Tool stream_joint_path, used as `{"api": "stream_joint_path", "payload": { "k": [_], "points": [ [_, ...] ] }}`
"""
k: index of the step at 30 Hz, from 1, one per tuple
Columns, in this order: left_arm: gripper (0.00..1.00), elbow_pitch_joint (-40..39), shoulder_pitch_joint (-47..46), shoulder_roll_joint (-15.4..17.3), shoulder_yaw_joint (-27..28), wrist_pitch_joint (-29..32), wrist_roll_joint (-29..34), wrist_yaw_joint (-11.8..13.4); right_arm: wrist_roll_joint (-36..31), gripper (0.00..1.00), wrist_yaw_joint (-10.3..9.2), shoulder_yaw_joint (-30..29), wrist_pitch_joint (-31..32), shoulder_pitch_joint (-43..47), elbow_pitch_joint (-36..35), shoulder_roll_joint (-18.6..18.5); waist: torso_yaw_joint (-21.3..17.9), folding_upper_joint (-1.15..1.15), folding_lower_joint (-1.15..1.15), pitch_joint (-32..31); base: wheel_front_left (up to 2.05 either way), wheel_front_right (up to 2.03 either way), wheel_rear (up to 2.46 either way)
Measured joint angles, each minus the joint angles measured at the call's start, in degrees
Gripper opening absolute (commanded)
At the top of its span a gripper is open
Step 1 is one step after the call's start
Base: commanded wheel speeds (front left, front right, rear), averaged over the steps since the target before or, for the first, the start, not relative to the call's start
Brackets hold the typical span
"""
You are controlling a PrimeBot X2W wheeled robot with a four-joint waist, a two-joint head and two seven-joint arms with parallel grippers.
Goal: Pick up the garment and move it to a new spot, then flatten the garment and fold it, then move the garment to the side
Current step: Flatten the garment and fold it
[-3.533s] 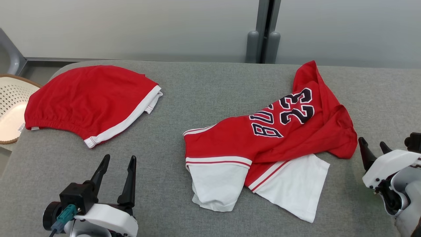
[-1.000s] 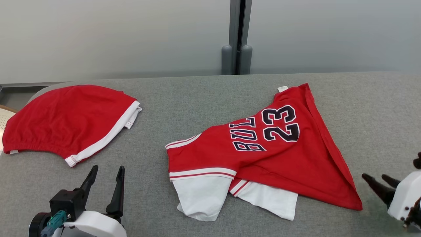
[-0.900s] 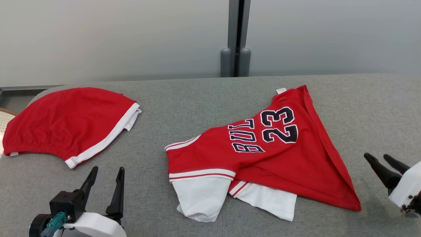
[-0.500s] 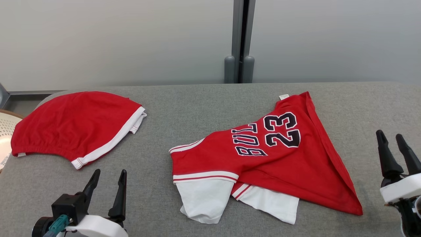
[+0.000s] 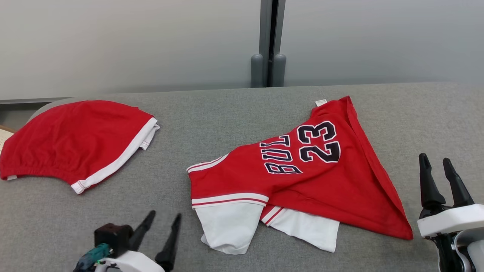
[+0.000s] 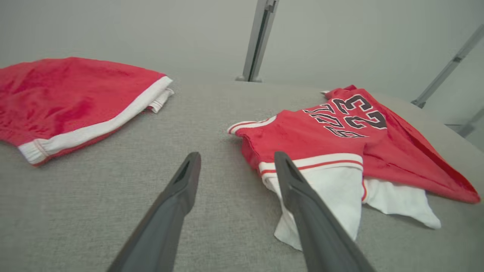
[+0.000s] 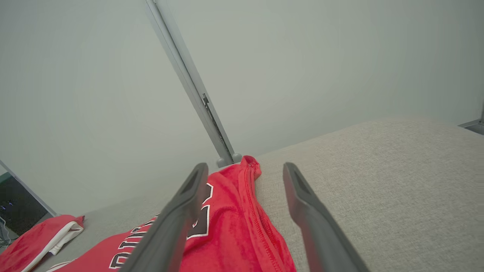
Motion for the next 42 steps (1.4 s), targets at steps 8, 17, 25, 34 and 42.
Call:
{"api": "stream_joint_path", "payload": {
  "k": [8, 17, 25, 34, 42],
  "points": [
    [1.0, 6.7, -4.1, -2.0, -6.5, 12.5, -4.8, -7.6, -1.2, 1.0, 0.0, -1.6, 2.1, -0.9, -1.6, 0.9, -2.4, 0.0, 0.0, 3.1, 0.0, 0.0, 0.0],
    [0.0, 15.2, -8.7, -5.4, -6.2, 10.0, -7.4, -12.6, -2.0, 1.0, 0.0, -2.3, 2.7, -1.5, -2.2, 1.6, -5.2, 0.0, 0.0, 5.6, 0.0, 0.0, 0.0],
    [0.0, 6.8, -6.6, -4.4, -2.1, 6.1, -12.2, -14.2, -2.4, 1.0, 0.0, -3.0, 2.5, -0.8, -1.8, 2.2, -4.5, 0.0, 0.0, 5.2, 0.0, 0.0, 0.0],
    [0.0, -7.2, -1.7, -0.3, 3.8, 7.4, -17.4, -10.2, -2.4, 1.0, 0.0, -3.2, 3.8, -0.4, -1.2, 2.3, -2.3, 0.0, 0.0, 4.1, 0.0, 0.0, 0.0],
    [0.0, -3.9, 4.6, 1.6, 4.0, 15.7, -23.6, -5.2, -2.7, 1.0, 0.0, -3.7, 6.5, 0.1, -0.4, 1.7, -1.9, 0.0, 0.0, 4.5, 0.0, 0.0, 0.0]
  ]
}}
